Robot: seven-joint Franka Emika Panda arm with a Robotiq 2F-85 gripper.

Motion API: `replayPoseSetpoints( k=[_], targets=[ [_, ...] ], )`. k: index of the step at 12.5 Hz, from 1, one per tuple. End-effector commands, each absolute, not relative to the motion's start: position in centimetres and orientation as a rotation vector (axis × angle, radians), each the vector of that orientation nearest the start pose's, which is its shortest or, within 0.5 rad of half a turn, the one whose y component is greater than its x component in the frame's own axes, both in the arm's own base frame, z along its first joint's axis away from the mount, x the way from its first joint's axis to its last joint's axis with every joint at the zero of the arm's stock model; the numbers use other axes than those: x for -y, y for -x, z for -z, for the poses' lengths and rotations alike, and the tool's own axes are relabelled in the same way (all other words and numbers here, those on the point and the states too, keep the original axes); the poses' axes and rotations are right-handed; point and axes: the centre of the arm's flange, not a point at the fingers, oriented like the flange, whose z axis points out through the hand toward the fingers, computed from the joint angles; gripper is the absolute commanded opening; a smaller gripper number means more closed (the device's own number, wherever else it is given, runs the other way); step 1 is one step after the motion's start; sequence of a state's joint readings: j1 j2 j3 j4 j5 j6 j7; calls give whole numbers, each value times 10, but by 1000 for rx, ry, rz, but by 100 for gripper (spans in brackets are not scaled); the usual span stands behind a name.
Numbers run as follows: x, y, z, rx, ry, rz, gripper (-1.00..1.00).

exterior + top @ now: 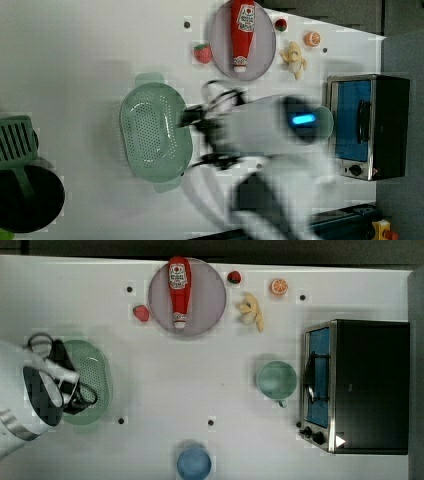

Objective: Drag strainer right to left.

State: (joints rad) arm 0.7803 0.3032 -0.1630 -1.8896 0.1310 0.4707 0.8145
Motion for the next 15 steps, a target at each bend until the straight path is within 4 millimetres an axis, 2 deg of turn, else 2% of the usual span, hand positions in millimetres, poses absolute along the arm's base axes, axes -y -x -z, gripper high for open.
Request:
replayPoseSetpoints(
  k=[1,3,4,6,7,8,10,15],
  targets=[
    [-176,-548,-501,-1428,2726,-28,100],
    [-77,-540,-555,-1284,2836,75,100],
    [-32,-534,-574,-1234,2885,131,100],
    [35,-518,-592,-1226,2902,137,100],
    [56,-512,-595,-1255,2877,120,100],
    [69,-508,-595,-1283,2863,94,100],
    [79,-506,-590,-1315,2859,58,100],
    [80,-508,-584,-1330,2866,46,100]
  ],
)
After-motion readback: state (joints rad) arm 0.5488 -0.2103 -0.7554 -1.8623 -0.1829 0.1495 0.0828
